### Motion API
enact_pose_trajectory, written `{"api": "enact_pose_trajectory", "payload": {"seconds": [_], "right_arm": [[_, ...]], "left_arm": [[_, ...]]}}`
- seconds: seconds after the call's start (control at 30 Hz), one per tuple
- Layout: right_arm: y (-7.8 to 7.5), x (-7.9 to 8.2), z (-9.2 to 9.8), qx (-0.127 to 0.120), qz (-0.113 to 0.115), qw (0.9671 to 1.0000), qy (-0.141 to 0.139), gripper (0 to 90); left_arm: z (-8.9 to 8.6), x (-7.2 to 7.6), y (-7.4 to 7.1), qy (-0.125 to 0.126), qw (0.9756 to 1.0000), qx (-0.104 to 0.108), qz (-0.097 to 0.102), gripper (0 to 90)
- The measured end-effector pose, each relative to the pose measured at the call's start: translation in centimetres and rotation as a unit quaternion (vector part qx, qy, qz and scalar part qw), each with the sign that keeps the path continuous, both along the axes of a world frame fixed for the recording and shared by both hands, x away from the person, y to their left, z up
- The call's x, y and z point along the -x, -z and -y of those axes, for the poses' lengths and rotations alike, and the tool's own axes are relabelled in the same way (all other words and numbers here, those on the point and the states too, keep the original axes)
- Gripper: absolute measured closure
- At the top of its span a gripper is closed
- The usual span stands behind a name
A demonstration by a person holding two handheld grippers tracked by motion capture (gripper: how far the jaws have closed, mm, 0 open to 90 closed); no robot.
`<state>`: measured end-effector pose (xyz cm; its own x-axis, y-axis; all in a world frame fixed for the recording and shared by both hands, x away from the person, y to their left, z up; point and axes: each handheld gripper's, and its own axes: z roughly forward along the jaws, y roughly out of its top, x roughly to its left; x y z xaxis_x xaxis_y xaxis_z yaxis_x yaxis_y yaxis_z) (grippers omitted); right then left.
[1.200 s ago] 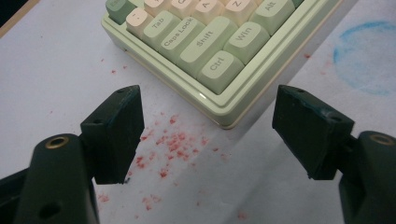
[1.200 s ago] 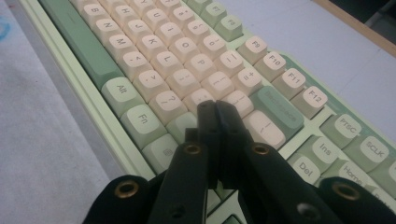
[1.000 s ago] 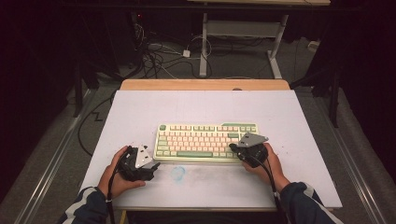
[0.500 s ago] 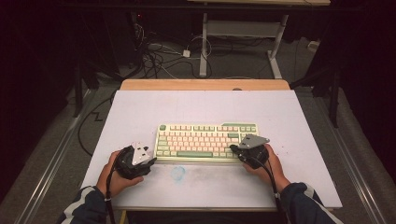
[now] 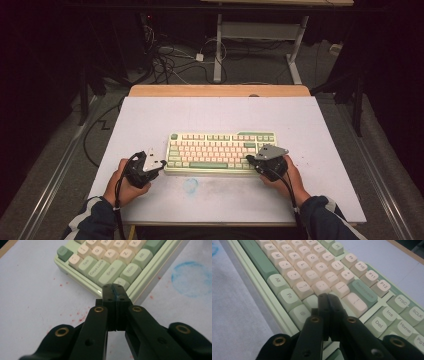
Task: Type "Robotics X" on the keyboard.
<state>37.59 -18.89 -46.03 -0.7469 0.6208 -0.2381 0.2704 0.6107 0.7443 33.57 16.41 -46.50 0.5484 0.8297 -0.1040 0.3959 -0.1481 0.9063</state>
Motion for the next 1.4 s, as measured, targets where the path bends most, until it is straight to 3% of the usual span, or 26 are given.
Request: {"api": "enact_pose_trajectory", "payload": {"seconds": [0.2, 0.83, 1.4], "right_arm": [[0.0, 0.0, 0.0, 0.0, 0.0, 1.0, 0.0, 90.0], [0.0, 0.0, 0.0, 0.005, 0.005, 1.0, -0.002, 90.0], [0.0, 0.0, 0.0, 0.008, 0.007, 0.9999, -0.003, 90.0]], "left_arm": [[0.9, -0.5, -0.4, 0.009, 0.9999, 0.008, -0.001, 86.7], [4.7, -2.4, -0.8, 0.054, 0.9984, -0.003, -0.017, 86.6], [7.2, -3.8, -0.4, 0.063, 0.9977, -0.014, -0.021, 86.0]]}}
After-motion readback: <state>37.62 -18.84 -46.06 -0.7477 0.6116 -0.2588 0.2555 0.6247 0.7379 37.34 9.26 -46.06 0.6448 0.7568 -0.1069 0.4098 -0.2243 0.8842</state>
